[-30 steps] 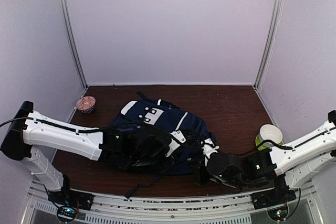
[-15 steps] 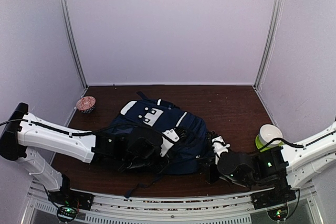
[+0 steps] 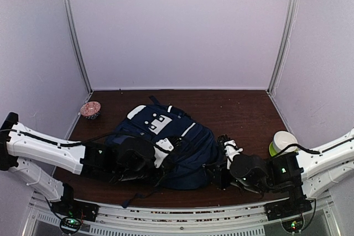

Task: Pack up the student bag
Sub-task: Zip the student bag at the center of the board.

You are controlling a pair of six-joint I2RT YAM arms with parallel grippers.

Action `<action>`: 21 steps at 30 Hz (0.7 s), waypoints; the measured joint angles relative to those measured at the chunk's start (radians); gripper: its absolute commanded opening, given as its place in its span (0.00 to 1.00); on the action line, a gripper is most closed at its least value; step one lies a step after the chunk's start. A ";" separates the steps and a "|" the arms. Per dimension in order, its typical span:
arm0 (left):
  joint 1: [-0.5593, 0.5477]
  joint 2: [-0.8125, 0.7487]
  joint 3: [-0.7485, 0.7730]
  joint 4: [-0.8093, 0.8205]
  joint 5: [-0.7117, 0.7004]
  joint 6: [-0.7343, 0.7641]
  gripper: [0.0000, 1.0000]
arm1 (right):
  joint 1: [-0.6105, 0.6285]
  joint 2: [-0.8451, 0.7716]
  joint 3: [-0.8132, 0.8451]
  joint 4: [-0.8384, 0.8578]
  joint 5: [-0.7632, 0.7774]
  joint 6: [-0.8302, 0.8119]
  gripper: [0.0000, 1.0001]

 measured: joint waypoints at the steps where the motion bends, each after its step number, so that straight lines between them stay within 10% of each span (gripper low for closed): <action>1: 0.000 -0.017 -0.006 -0.021 -0.001 -0.010 0.87 | -0.003 -0.004 0.003 -0.002 -0.011 -0.023 0.66; 12: 0.023 -0.383 -0.050 -0.283 -0.145 -0.167 0.98 | -0.178 -0.076 0.260 -0.132 -0.225 -0.229 0.77; 21: 0.374 -0.587 -0.312 -0.337 -0.040 -0.566 0.98 | -0.624 0.332 0.436 -0.042 -0.499 -0.246 0.75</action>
